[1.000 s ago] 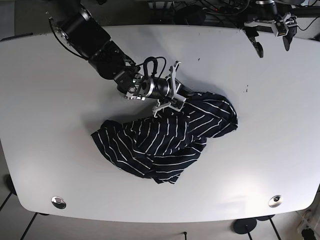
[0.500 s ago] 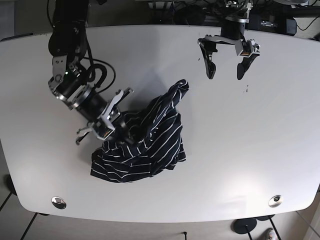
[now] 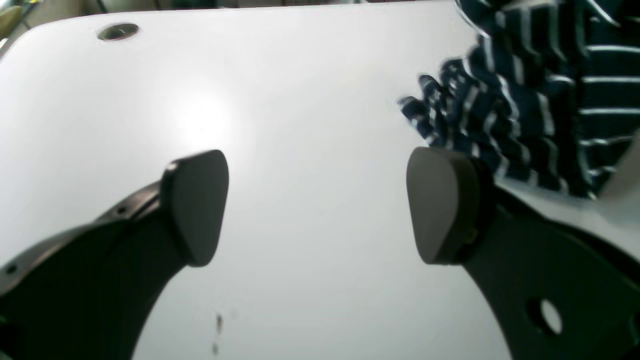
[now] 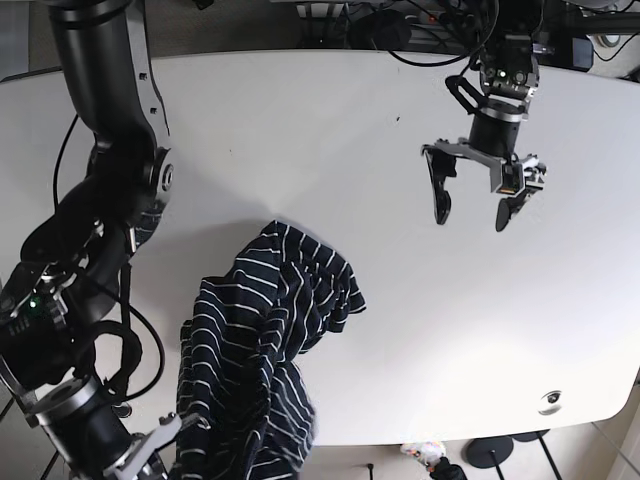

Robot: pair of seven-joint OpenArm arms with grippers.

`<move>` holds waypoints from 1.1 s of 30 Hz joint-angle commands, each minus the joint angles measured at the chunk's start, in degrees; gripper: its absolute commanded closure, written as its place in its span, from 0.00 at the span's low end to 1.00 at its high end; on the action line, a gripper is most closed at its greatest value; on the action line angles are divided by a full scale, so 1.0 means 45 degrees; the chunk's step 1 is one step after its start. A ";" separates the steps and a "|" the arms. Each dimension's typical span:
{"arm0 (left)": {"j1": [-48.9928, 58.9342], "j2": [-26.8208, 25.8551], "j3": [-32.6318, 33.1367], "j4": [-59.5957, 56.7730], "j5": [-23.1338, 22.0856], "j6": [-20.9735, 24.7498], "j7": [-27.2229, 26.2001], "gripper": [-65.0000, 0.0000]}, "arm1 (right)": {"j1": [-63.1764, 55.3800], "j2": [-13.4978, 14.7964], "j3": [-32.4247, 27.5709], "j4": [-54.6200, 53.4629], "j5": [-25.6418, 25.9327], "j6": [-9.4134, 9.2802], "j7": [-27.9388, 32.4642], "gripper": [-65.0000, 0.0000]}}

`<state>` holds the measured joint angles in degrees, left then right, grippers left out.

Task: Fold the T-shirt properly
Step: 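Grasp the hanging shirt fabric with the left gripper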

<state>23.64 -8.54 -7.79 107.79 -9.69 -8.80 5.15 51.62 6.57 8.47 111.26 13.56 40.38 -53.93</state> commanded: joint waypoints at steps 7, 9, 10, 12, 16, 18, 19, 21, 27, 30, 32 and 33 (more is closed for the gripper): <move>-0.4677 -0.0360 0.0979 -0.3508 -0.0044 -0.0047 0.0878 0.19 | 0.1023 -0.0024 -0.0075 -0.0959 0.0200 -0.0583 0.0351 0.97; -0.5536 -0.0536 0.1761 -0.4563 -0.0122 -0.0067 0.0898 0.19 | 0.1023 -0.0004 -0.0075 -0.1057 0.0141 -0.0583 0.0351 0.97; -0.5966 -0.0536 0.2191 -0.5149 -0.0122 -0.0067 0.0898 0.19 | 0.0984 0.0015 -0.0075 -0.1057 0.0141 -0.0583 0.0351 0.97; -0.6865 -0.0496 0.3031 -0.6458 -0.0122 -0.0067 0.0898 0.19 | 0.0926 -0.0004 -0.0075 -0.1057 0.0141 -0.0583 0.0351 0.97; -0.8291 -0.0242 0.4574 -0.8627 -0.0122 -0.0829 0.0898 0.19 | 0.0906 -0.0004 -0.0056 -0.1057 0.0141 -0.0583 0.0351 0.97; -0.8838 0.0422 0.4652 -0.9662 -0.0063 -0.0966 0.0878 0.19 | 0.0886 0.0035 -0.0036 -0.1038 0.0141 -0.0583 0.0351 0.97; -0.9053 0.0539 0.4672 -1.0053 -0.0083 -0.0966 0.0839 0.20 | 0.0886 0.0054 -0.0036 -0.1038 0.0141 -0.0583 0.0351 0.97; -0.9600 0.1066 0.4652 -1.1030 -0.0122 -0.0966 0.0429 0.23 | 0.0730 0.0054 -0.0036 -0.1038 0.0122 -0.0583 0.0351 0.97; -1.1163 0.2278 0.4691 -1.4859 -0.0122 -0.1591 -0.0724 0.21 | 0.0633 0.0015 -0.0036 -0.1057 0.0122 -0.0583 0.0351 0.97; -1.1358 0.2571 0.4711 -1.5718 -0.0063 -0.2235 -0.0763 0.21 | 0.0633 0.0015 -0.0016 -0.1057 0.0122 -0.0583 0.0351 0.97; -1.1436 0.2590 0.4711 -1.5992 -0.0044 -0.2294 -0.0724 0.29 | 0.0633 0.0035 0.0003 -0.1057 0.0122 -0.0583 0.0351 0.97; -1.1592 0.2551 0.4691 -1.6265 -0.0044 -0.2275 -0.0724 0.52 | 0.0633 0.0074 0.0023 -0.1038 0.0122 -0.0583 0.0351 0.97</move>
<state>-28.10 2.96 13.17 34.63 -10.24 -19.07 -1.28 52.18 6.55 8.34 106.00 13.74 38.37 -54.26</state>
